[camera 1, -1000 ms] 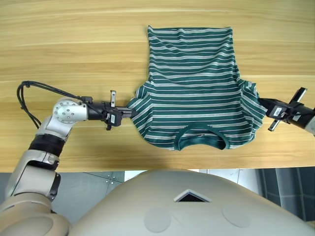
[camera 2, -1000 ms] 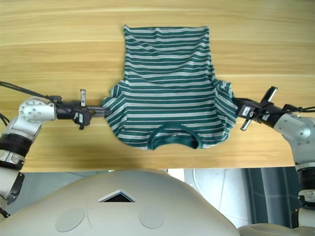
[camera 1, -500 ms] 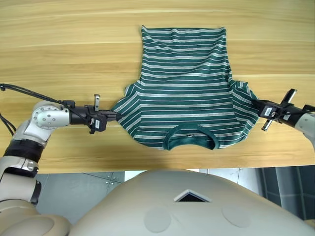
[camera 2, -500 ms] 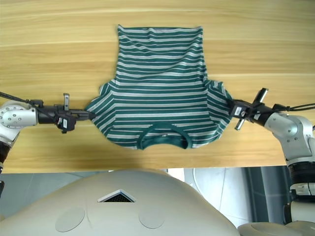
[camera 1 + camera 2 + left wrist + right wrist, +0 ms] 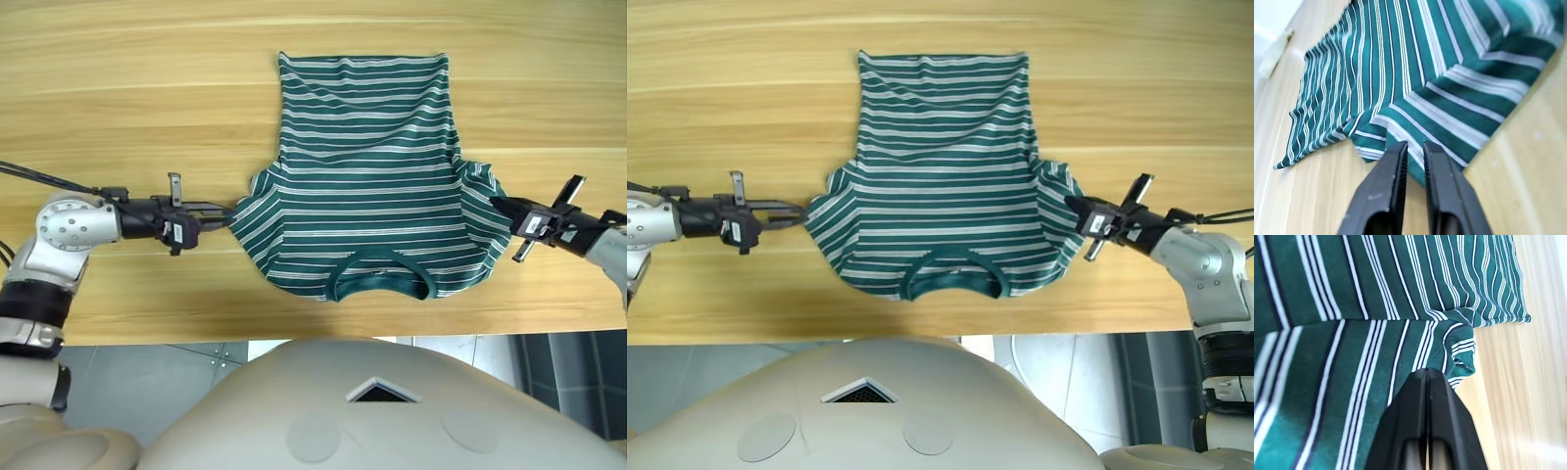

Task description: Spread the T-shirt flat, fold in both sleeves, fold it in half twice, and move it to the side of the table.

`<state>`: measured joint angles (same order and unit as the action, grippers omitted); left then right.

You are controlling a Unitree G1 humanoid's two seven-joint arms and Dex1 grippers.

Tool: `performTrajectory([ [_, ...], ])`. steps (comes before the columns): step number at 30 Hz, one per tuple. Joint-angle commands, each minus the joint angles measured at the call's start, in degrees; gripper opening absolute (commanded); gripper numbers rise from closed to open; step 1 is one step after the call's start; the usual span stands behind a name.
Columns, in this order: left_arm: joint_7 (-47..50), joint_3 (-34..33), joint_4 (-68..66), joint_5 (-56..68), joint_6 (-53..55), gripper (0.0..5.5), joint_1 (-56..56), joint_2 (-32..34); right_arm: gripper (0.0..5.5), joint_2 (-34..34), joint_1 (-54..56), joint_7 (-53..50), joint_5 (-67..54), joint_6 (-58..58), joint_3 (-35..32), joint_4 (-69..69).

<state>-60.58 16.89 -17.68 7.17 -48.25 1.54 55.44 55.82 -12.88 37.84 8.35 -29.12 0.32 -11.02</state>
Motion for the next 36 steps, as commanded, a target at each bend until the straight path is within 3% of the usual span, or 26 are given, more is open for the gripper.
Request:
performTrajectory([
  [1, 2.48, -3.09, -1.84, -4.41, 0.99, 1.23, -1.17, 1.73, 0.00, -0.08, -0.28, 0.33, -1.10, -0.16, -1.44, 1.37],
  [9, 9.11, -5.03, -1.14, -16.23, 0.46, 2.36, -6.05, 2.30, 0.00, -0.36, -1.99, 0.60, -1.78, -0.18, -2.90, 2.95],
  [16, 11.60, -3.52, 0.47, -18.57, -0.68, 3.33, -6.70, 1.38, 0.00, -0.88, -2.29, 0.88, -1.64, 0.02, -2.69, 3.39],
  [18, 12.03, -3.27, 0.52, -18.68, -0.95, 3.33, -6.48, 1.27, 0.00, -1.04, -2.30, 0.97, -1.56, 0.16, -2.62, 3.60],
  [36, 15.63, -0.22, -5.16, -24.02, -3.05, 0.22, -0.25, -1.40, 0.00, -2.03, -2.47, 1.29, -0.91, 0.63, -2.01, 4.26],
])
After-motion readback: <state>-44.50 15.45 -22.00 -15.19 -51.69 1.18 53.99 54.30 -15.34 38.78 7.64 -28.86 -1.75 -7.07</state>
